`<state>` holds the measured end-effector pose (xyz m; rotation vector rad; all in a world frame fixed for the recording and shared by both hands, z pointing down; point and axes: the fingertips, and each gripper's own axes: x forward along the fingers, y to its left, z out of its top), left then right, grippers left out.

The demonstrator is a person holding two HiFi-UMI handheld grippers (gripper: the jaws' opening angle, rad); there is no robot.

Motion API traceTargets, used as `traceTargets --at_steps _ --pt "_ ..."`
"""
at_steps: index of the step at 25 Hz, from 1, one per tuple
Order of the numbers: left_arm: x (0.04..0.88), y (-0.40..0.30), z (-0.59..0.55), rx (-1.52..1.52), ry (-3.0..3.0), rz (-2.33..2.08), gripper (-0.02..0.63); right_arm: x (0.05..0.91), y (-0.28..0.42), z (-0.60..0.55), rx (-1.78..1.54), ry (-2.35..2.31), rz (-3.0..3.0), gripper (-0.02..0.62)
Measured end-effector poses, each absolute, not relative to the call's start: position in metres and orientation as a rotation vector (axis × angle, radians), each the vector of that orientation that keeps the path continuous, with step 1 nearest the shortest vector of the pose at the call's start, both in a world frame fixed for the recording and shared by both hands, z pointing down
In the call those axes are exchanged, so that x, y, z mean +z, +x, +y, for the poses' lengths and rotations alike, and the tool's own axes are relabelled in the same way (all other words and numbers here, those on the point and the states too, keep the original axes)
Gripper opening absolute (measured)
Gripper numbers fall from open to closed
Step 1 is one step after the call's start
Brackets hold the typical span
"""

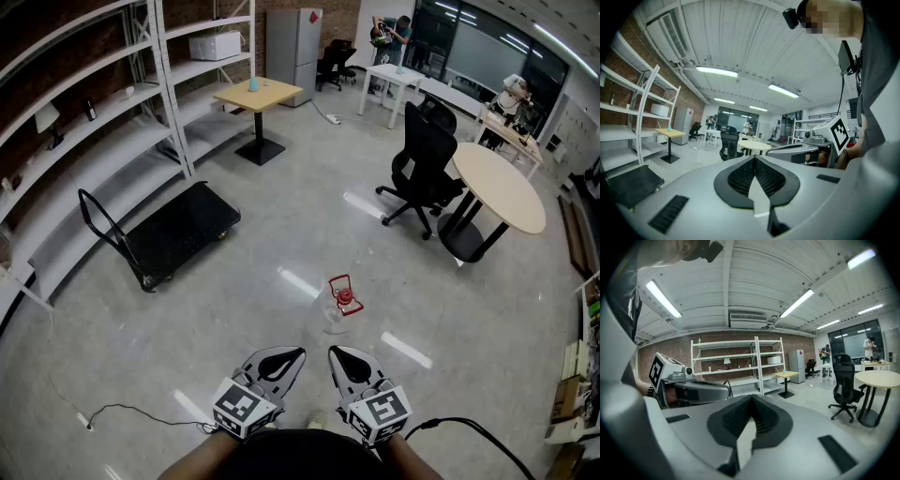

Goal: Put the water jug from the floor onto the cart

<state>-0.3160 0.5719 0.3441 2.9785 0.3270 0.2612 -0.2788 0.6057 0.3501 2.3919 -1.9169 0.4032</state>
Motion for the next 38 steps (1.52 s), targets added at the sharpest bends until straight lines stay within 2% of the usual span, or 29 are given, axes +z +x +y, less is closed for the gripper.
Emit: traceTargets --at_steps 21,38 --pt "0.359 -0.290 0.578 0.307 2.947 0.342 0.002 0.353 -0.262 0.617 0.455 2.457 -2.000 0.000" --pt "0.407 -0.182 0.602 0.415 2.894 0.362 0.002 0.374 -0.181 0.669 0.473 2.534 -1.963 0.002"
